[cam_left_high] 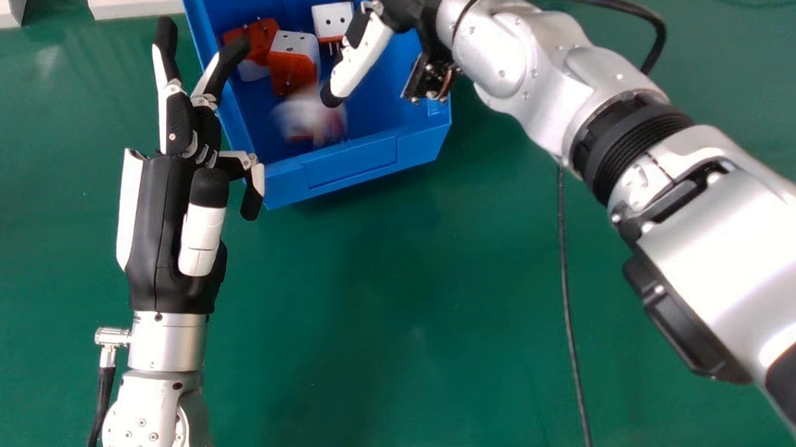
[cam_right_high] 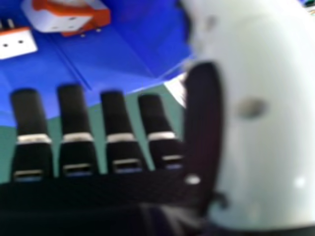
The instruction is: Pick all objects and put in blue box
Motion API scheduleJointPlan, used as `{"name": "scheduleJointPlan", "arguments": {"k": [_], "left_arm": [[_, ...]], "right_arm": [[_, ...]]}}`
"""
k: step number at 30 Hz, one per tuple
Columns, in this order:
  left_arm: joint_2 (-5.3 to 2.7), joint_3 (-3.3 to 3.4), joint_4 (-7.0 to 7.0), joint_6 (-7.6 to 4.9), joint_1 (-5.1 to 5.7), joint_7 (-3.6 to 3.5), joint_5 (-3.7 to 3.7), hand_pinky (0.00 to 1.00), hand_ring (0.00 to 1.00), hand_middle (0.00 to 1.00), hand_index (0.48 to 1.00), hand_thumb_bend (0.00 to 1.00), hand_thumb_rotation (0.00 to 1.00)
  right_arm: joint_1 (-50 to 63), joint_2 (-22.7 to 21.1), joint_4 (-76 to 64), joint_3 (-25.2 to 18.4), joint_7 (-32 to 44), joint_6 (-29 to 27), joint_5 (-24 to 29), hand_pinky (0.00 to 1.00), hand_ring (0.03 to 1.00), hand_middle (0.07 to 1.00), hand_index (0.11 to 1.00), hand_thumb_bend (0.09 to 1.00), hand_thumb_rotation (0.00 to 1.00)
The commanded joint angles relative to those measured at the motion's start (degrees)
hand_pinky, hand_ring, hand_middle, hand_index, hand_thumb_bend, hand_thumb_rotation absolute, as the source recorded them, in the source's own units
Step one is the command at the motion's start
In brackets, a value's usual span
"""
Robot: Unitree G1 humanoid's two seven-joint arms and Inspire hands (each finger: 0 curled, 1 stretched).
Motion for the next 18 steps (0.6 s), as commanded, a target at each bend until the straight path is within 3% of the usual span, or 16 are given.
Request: {"name": "scheduleJointPlan", "arguments": {"k": [1, 2, 6, 11, 14, 18], "left_arm": [[-0.16, 0.03, -0.5, -0.49, -0.88, -0.48, -0.32, 0.0, 0.96, 0.91, 0.718, 1.0, 0.92], [-0.1, 0.09, -0.37, -0.51, -0.97, -0.55, -0.33, 0.0, 0.96, 0.91, 0.718, 1.0, 0.92], [-0.07, 0.3, 0.26, -0.61, -1.25, -0.86, -0.45, 0.0, 0.96, 0.91, 0.717, 1.0, 0.92], [0.13, 0.61, 0.31, -1.18, -1.24, -0.66, -0.11, 0.0, 0.96, 0.91, 0.719, 1.0, 0.92], [0.32, 0.89, 0.61, -1.65, -1.33, 0.18, 0.75, 0.0, 0.97, 0.92, 0.722, 1.0, 0.93], [0.53, 1.05, 1.04, -2.25, -1.23, 1.15, 1.61, 0.0, 0.97, 0.92, 0.724, 1.0, 0.93]], "right_arm": [[-2.81, -2.04, -1.68, -1.42, -0.23, -2.51, 1.64, 0.71, 0.859, 0.903, 0.88, 0.958, 0.35], [-2.81, -2.48, -1.76, -1.64, -0.45, -3.2, 1.72, 0.71, 0.859, 0.903, 0.88, 0.958, 0.35], [-3.18, -4.33, -2.05, -1.61, -1.31, -5.35, 1.12, 0.82, 0.943, 0.961, 0.951, 0.984, 0.51], [-1.06, -6.85, -3.86, -5.91, -2.91, -13.92, 5.5, 0.88, 0.977, 0.984, 0.98, 0.995, 0.68], [3.74, -8.95, -6.77, -8.94, -7.33, -24.46, 8.7, 0.89, 0.984, 0.992, 0.988, 0.998, 0.77], [10.88, -11.93, -10.77, -11.31, -9.01, -36.32, 11.72, 0.88, 0.972, 0.986, 0.98, 1.0, 0.81]]}}
